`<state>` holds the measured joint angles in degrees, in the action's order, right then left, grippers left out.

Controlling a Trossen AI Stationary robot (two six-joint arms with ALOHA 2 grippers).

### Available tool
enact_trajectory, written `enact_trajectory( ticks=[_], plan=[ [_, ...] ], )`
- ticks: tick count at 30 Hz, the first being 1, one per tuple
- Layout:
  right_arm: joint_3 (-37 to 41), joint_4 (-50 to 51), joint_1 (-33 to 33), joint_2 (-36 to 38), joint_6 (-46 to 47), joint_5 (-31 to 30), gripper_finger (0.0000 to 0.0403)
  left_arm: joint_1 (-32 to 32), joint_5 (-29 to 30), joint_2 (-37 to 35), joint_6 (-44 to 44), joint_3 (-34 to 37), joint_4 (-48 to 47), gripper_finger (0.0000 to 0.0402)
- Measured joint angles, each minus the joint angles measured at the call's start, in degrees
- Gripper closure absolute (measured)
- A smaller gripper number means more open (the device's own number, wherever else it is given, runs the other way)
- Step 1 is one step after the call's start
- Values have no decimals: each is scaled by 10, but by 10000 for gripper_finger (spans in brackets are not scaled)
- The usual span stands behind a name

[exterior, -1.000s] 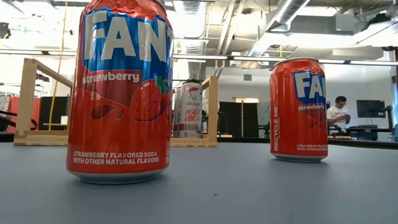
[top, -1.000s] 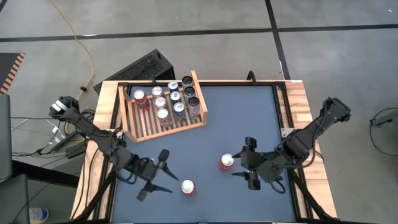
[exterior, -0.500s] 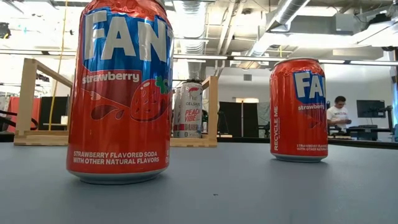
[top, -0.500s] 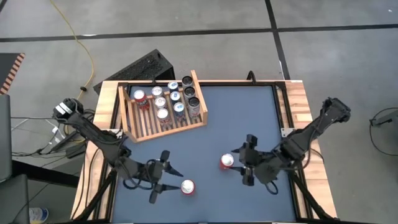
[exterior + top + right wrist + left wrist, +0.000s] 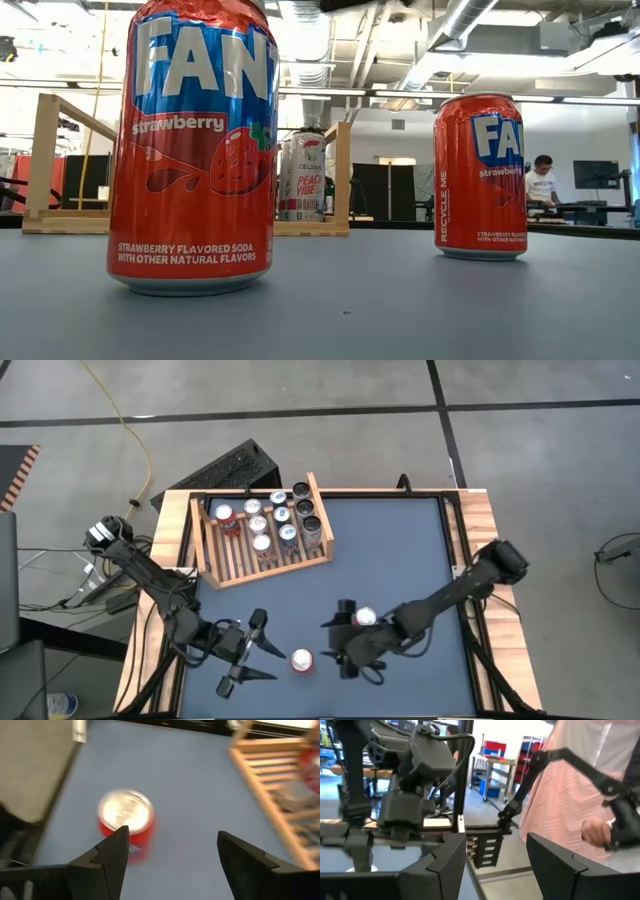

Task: Place canned beverage on shelf
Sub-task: Put the left red soda can on the shelf aligned with the other red soda can

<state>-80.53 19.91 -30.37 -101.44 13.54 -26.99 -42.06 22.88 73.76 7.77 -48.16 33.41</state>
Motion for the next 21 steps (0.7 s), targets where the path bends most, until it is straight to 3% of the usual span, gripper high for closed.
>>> enact_trajectory(
  ticks=[4,11,21],
  plan=[
    [-60,2,8,-55,-7,49,127,-12,-13,-4,-12,0,34,205],
    [-114,8,14,-123,-40,51,127,-29,-17,-19,-39,-5,46,205],
    [-121,0,48,-133,-45,173,127,-38,-15,-19,-39,-5,24,205]
  ],
)
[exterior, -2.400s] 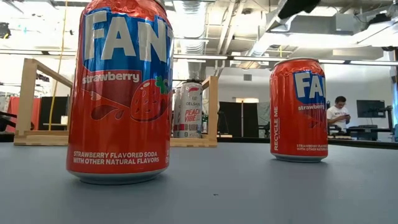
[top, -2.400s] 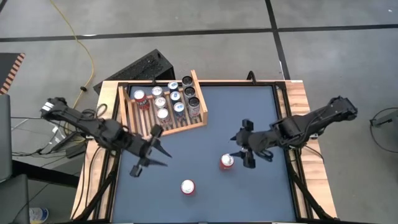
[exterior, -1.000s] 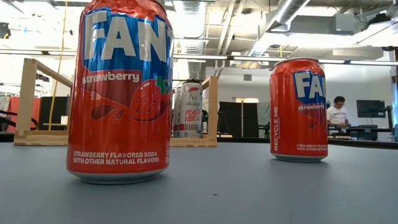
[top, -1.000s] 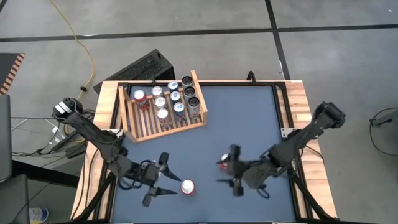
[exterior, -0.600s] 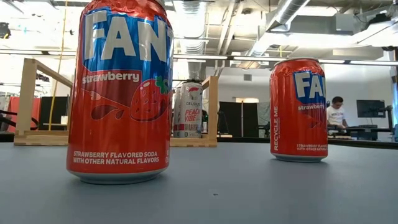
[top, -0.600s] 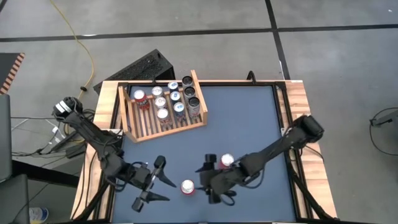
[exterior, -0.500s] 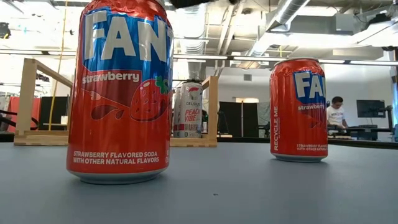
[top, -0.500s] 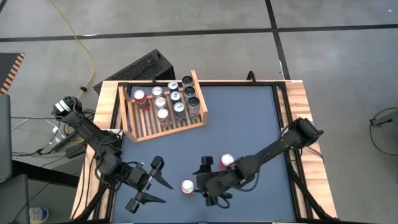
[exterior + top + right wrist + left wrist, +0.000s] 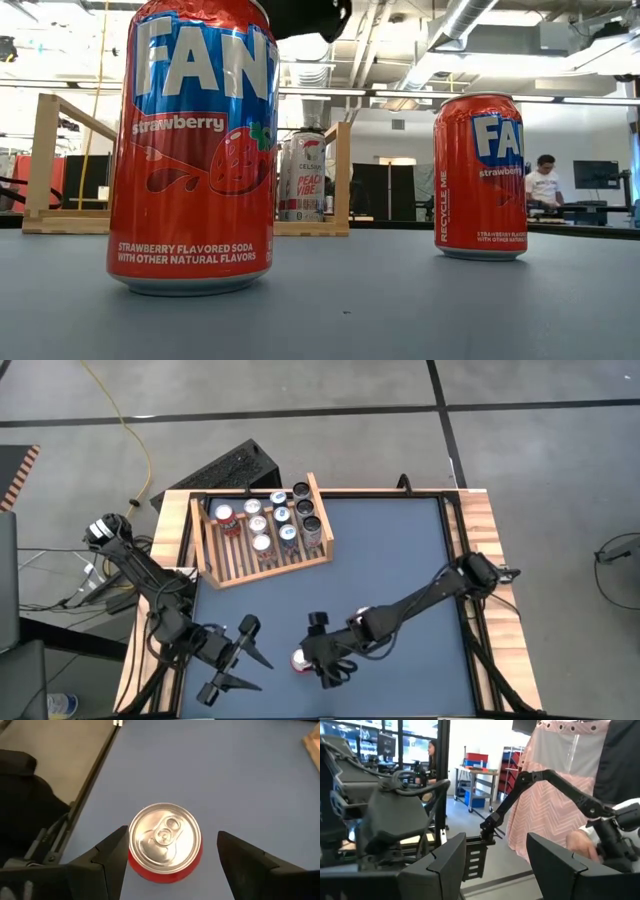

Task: Place canned beverage on shelf
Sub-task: Put the left red soda can on the shelf aligned with the other red soda can

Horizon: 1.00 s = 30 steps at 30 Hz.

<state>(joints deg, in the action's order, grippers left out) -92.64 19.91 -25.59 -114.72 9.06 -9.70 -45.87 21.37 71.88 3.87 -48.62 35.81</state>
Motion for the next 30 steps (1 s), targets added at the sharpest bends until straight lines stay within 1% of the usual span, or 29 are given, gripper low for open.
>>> enact_trajectory(
  ticks=[5,14,17,20,23,26,30],
  plan=[
    [0,-9,11,0,-16,32,127,0,-1,0,19,0,-5,205],
    [0,-6,15,-5,-60,44,127,0,0,0,27,0,-4,205],
    [2,-2,22,-13,-53,82,127,0,0,0,27,0,-5,205],
    [0,-30,30,-33,-46,117,126,0,0,0,28,0,-12,205],
    [-1,-54,31,-46,-44,135,126,0,0,0,37,0,-21,205],
    [-1,-61,41,-52,-43,176,126,0,1,0,39,0,-25,205],
    [0,-61,47,-52,-37,171,130,0,3,0,43,0,-29,205]
  ],
)
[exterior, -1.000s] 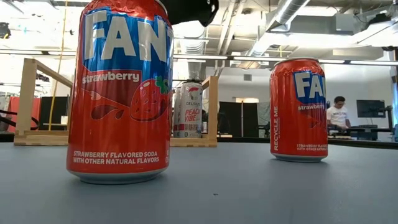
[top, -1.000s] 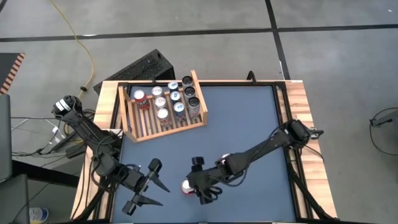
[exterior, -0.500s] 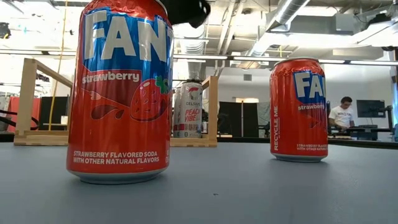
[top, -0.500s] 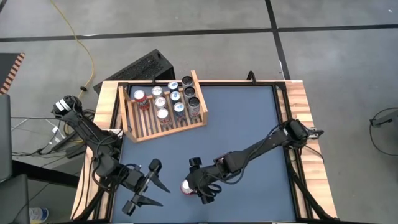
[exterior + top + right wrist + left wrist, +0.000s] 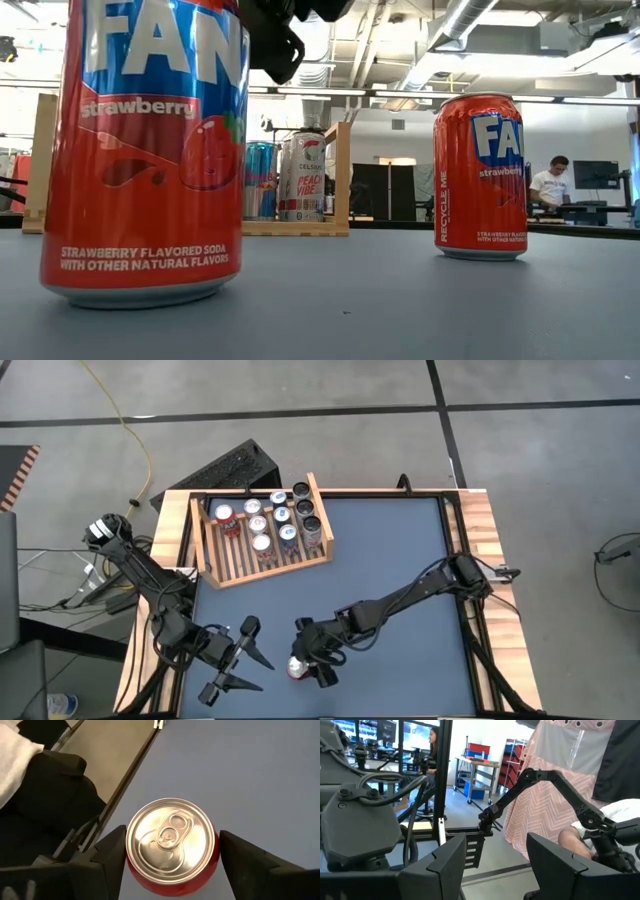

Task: Place canned beverage on shelf
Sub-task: Put the left red soda can on the shelf aligned with the other red soda can

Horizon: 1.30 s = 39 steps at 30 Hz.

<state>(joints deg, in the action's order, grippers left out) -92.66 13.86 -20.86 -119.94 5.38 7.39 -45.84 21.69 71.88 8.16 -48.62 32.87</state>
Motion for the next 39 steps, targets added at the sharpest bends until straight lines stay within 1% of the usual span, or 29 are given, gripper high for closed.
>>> enact_trajectory(
  ticks=[8,12,15,16,22,29,39],
  plan=[
    [0,-2,14,0,11,-42,179,0,0,0,1,0,-13,205],
    [1,-5,30,-1,38,-72,181,0,0,0,0,0,-22,205],
    [1,-3,35,-1,51,-128,176,0,0,0,0,0,-23,205],
    [1,-2,38,-1,52,-136,175,0,1,0,0,0,-24,205],
    [1,-1,58,-1,54,-136,175,0,2,0,0,0,-26,205],
    [1,-1,78,-1,77,-133,173,0,2,0,0,0,-32,205],
    [1,1,86,-1,79,-127,171,0,2,0,0,0,-36,205]
  ],
)
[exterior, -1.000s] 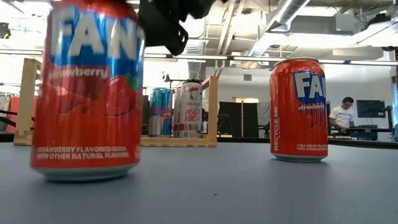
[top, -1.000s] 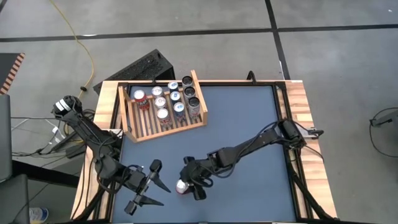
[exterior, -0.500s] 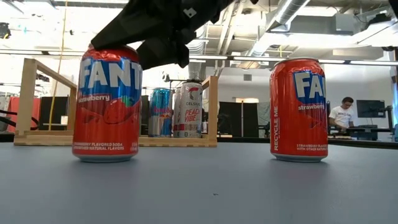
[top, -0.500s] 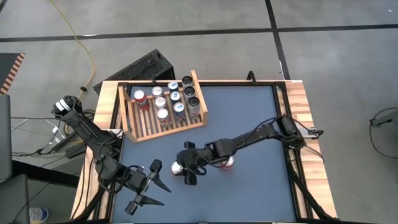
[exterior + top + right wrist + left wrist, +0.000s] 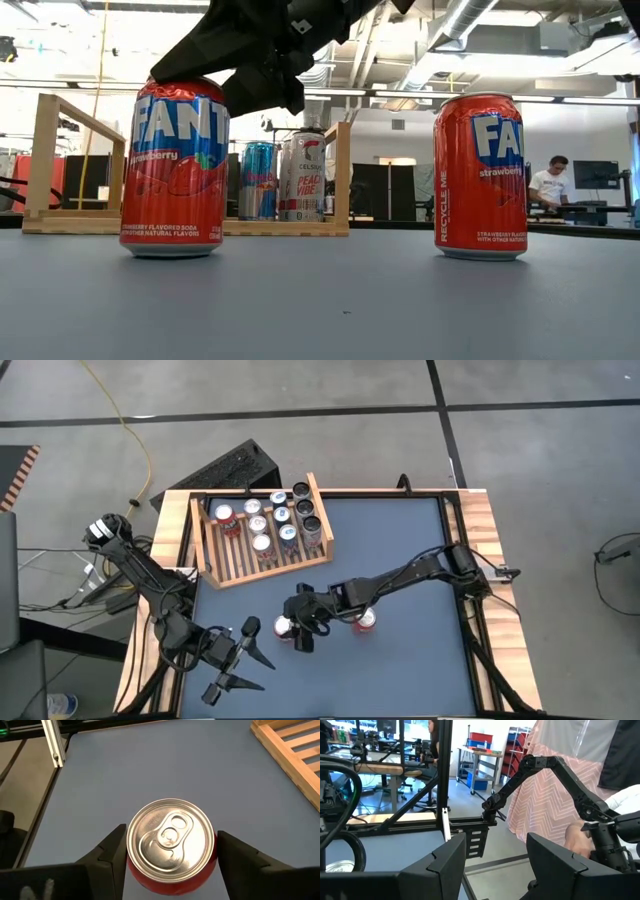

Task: Place canned beverage on shelf
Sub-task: Put the left red soda can on the shelf aligned with the other red soda can

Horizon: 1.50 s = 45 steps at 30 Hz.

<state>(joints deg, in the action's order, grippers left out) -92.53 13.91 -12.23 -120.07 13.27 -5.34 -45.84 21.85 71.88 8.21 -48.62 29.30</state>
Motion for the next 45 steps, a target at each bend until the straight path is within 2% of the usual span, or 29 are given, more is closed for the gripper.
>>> enact_trajectory(
  ticks=[10,14,21,27,30,33,35,37,41,45],
  plan=[
    [1,-9,4,-1,-17,8,116,0,0,0,10,0,-4,205],
    [2,-8,-6,7,-54,4,113,0,8,0,-12,0,-6,205],
    [3,35,-14,43,-66,3,112,0,72,-5,7,0,-54,205],
    [2,45,-16,85,-78,2,112,0,78,-5,9,0,-59,205],
    [2,92,-17,111,-89,2,112,0,79,-6,9,0,-64,205],
    [2,184,-28,170,-81,-3,112,0,129,-6,9,0,-115,205],
    [1,256,-43,218,-52,-21,112,5,179,-6,22,0,-173,205],
    [1,315,-67,263,-14,-59,112,23,194,-6,71,-3,-223,205],
    [1,389,-129,338,48,-183,112,63,181,-6,146,-31,-309,205],
    [0,423,-195,382,93,-280,112,85,117,-6,139,-41,-339,205]
  ],
)
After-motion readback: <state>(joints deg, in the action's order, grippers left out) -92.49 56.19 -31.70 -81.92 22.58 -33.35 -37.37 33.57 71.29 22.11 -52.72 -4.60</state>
